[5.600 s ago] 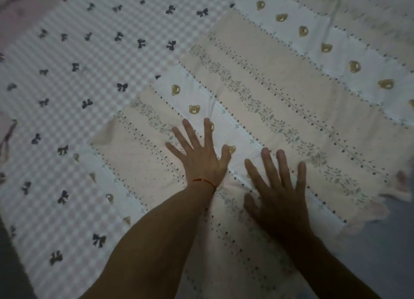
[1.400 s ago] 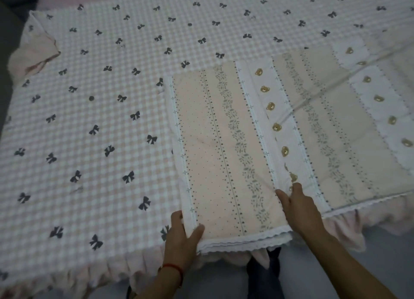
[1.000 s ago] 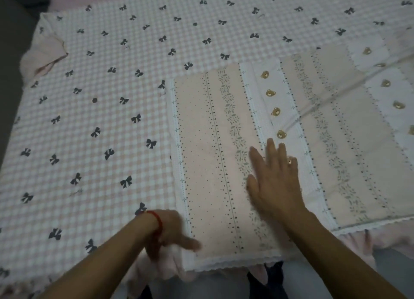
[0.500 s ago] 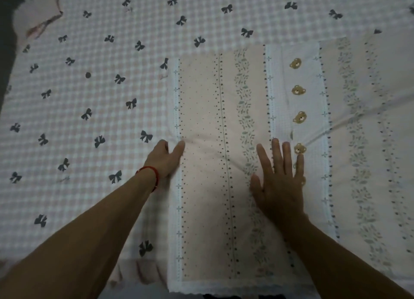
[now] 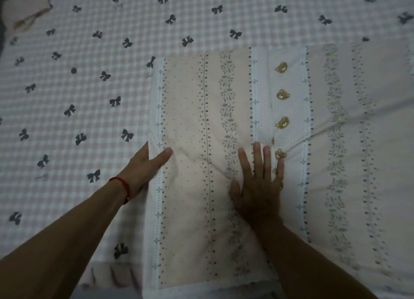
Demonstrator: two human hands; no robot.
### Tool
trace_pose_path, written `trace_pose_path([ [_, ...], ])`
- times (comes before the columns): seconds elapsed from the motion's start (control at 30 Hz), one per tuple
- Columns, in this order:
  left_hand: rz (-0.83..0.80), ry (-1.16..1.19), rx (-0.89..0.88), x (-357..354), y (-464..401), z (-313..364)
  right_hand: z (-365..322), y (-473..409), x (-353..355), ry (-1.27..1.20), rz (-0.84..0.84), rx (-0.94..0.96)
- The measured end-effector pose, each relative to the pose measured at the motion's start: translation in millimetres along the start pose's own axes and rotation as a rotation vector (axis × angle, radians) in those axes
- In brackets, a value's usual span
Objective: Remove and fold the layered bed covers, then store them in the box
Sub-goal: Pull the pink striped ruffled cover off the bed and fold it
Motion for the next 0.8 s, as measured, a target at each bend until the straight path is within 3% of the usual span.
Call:
trace_pose_path([
  [0.17, 0.098, 0.087, -0.101, -13, 35, 45, 3, 3, 4, -0.081, -0.024, 0.010],
  [0.27, 0.130, 0.004, -0.196, -27, 70, 89, 5, 7, -2, -0.200, -0.256, 0.068],
  [0.37, 0.075, -0.159, -0.303, -66, 109, 152, 22, 2, 12, -0.696, -0.508, 0.021],
  [0.47, 0.006, -0.269, -0.389, -122, 140, 209, 57, 5, 61, -1.244, -0.658, -0.294],
  [0.63, -0.042, -0.401, -0.520, -259, 169, 283, 156, 33, 128, -1.635, -0.598, -0.676],
  [0.7, -0.020, -0.387, -0.534, -316, 165, 299, 200, 46, 145, -1.747, -0.502, -0.777],
  [0.8, -0.138, -0.359, -0.403, -395, 151, 284, 273, 71, 161, -1.714, -0.255, -0.930],
])
Point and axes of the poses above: each hand's wrist, its own y-axis away from the middle knuckle, its own x-axis out of the back of the hand, z = x × y, the point moved 10 cm from there along -y, towards the middle knuckle, and after that the axes turned 3 degrees about x, right-handed, at the moved point
